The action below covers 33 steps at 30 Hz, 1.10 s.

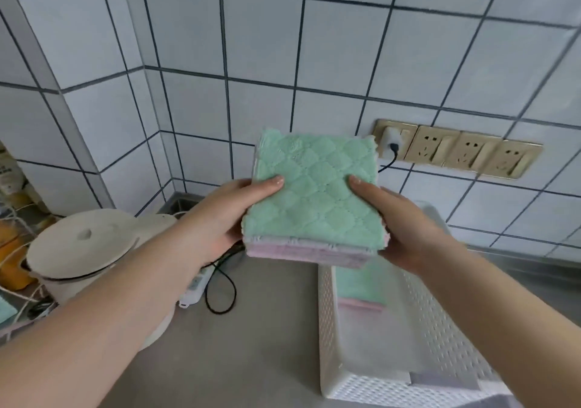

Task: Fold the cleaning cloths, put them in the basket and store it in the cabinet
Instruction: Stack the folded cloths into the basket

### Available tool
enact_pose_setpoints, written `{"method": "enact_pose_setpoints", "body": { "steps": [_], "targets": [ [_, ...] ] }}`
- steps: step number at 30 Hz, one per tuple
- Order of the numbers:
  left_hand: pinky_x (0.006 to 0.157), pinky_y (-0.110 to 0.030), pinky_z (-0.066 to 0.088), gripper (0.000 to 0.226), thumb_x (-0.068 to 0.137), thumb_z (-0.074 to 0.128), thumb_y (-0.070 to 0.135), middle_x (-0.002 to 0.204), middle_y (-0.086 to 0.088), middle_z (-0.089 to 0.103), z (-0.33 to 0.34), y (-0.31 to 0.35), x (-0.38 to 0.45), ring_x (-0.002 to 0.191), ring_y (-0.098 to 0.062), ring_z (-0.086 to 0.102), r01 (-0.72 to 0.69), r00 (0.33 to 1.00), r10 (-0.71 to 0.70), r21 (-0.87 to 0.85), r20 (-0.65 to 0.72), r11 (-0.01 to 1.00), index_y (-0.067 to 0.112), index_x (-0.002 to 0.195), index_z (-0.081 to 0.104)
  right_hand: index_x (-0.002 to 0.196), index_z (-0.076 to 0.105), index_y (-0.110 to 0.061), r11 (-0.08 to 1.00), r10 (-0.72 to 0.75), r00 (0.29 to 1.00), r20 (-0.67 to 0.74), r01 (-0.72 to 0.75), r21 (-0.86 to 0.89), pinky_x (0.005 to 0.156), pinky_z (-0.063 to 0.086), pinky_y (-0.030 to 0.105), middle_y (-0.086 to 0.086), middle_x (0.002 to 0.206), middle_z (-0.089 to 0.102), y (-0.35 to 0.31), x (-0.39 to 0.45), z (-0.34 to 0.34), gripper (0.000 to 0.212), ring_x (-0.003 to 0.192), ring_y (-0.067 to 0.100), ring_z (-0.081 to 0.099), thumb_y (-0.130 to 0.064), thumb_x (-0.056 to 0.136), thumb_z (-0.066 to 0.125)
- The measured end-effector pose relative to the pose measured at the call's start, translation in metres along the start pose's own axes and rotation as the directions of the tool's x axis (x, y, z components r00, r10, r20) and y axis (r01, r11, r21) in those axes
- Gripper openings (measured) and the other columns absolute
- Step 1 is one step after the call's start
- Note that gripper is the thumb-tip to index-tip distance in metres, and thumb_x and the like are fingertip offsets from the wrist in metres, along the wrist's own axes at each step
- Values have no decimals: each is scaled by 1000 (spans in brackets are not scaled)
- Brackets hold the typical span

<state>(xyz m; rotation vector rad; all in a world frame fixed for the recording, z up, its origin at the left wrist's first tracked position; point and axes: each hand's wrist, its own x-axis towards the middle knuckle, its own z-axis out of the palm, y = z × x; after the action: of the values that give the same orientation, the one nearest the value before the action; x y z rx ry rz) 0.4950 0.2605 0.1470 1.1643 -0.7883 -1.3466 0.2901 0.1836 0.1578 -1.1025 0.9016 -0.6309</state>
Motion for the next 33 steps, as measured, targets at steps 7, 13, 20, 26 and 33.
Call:
{"method": "enact_pose_setpoints", "body": {
  "steps": [7,13,20,26,33],
  "targets": [
    [92,-43,51,37,86,65,30,110,-8,70,95,-25,86,102,-24,67,146,983,-149,42,102,988,13,119,61,117,61,-10,990,130,985,-117,-123,69,89,54,41,11,110,70,-27,5,-111,46,100,27,68,-35,79,64],
    [84,-41,53,22,90,60,22,102,-13,71,136,-91,119,91,-26,68,424,905,-424,19,0,905,9,107,65,105,63,-9,947,320,892,-320,-314,72,78,55,38,12,91,73,30,31,-162,29,83,26,69,-30,85,64],
    [106,-35,30,60,89,54,49,143,-6,43,143,-132,148,132,-25,39,433,870,-347,207,-349,878,12,136,45,91,63,-16,917,367,841,-397,-399,2,83,52,35,6,95,69,83,92,-170,23,89,25,66,-36,81,62],
    [96,-30,35,70,89,53,49,142,-11,43,139,-151,171,128,-28,43,428,854,-248,347,-457,835,4,141,35,99,66,-14,899,434,833,-343,-424,109,89,50,36,5,98,70,120,120,-182,32,90,24,65,-38,78,67],
    [95,-28,35,64,94,45,44,144,-9,42,139,-156,182,130,-26,41,445,833,-143,494,-534,747,6,143,29,100,67,-14,896,444,842,-308,-419,147,96,50,41,5,95,72,138,142,-182,33,93,25,66,-40,78,67]
  ]
}}
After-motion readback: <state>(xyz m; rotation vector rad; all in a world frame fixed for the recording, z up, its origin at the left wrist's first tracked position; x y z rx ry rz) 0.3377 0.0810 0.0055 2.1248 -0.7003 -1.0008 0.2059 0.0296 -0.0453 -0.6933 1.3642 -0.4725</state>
